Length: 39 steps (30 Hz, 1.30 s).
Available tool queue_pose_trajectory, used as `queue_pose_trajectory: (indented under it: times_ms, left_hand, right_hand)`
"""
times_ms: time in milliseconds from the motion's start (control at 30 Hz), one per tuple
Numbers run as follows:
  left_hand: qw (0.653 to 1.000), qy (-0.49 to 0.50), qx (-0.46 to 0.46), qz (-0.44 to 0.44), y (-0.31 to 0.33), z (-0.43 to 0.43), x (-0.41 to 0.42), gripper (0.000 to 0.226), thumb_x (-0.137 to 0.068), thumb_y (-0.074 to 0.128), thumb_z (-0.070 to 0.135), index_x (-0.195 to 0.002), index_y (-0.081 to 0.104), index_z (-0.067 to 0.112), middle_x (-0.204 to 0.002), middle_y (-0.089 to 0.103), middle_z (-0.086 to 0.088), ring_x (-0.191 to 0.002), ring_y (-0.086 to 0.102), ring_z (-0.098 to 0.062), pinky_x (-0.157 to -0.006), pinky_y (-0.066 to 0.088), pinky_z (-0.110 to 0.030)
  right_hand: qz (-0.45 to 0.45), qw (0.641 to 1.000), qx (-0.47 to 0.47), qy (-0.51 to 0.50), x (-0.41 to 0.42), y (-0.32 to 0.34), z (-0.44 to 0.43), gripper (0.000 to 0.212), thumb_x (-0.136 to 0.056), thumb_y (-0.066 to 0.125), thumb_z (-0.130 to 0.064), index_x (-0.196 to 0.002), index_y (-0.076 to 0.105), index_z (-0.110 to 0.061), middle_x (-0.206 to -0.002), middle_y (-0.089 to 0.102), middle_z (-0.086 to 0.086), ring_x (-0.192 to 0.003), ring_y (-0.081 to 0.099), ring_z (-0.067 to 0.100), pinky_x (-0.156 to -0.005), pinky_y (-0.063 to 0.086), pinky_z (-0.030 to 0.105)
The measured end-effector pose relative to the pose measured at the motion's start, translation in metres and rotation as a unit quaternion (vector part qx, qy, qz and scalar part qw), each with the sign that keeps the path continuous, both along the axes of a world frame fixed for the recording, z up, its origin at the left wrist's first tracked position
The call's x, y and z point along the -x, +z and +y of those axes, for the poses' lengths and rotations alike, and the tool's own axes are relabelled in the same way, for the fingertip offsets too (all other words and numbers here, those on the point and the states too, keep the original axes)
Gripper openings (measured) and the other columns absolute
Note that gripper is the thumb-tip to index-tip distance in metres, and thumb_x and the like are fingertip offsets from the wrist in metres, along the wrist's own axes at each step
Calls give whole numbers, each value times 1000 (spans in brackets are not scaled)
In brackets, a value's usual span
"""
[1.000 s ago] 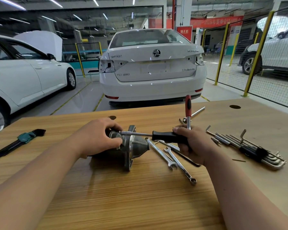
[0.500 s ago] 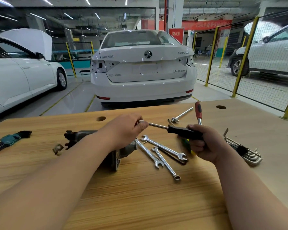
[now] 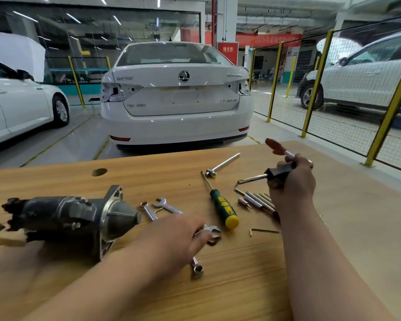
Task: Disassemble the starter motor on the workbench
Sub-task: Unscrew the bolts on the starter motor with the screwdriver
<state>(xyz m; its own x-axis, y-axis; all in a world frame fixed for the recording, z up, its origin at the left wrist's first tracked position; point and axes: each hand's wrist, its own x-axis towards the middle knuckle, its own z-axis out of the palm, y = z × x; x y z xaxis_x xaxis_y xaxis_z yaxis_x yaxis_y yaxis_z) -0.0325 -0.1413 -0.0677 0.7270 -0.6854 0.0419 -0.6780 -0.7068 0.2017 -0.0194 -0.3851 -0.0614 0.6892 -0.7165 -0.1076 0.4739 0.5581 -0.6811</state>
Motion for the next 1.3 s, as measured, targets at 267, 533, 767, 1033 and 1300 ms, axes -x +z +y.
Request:
queue_pose_trajectory:
  times_ms: [267,533,767,1033,1300]
  left_hand:
    - [991,114,-59,-26,-12,-52,-69,23,-93,50,48,-102,56,28,-104,57,4,-91,53,-17,-73,48,-33]
    - [988,67,124,-58,4,-112,-70,33,-83,59,42,-113,58,28,-116,51,3,-108,47,-19,-87,46,-36]
    - [993,69,-89,-23,-11,-169,-62,55,-82,63,52,-127,52,24,-125,53,-5,-115,49,-27,-91,40,-40]
    - [988,121,89,36,-4,-155,-62,42,-80,71,31,-119,55,25,-117,56,1,-100,57,-21,-82,48,-33]
    - [580,224,684,382,28,-41,-59,17,-90,52,-6,-89,56,11,-83,54,-11,-67,55,-15,-60,53,-23]
  right_hand:
    - [3,985,167,36,-1,-12,16,4,-99,55,-20,-99,58,-18,-88,75,4,-83,74,27,-62,56,32]
    - [11,988,150,26,4,-24,15,11,-93,56,-4,-98,62,-10,-99,72,16,-91,73,30,-77,57,36]
    - [-20,985,168,-24,9,-25,13,16,-90,52,0,-98,63,-9,-102,71,17,-86,74,30,-66,57,32]
    - [-38,987,153,5,10,-25,17,18,-88,51,3,-91,65,-10,-87,74,8,-83,73,34,-66,57,33]
    - [-69,962,59,258,20,-12,43,24,-91,46,-6,-83,68,-6,-86,73,15,-81,72,37,-68,61,36]
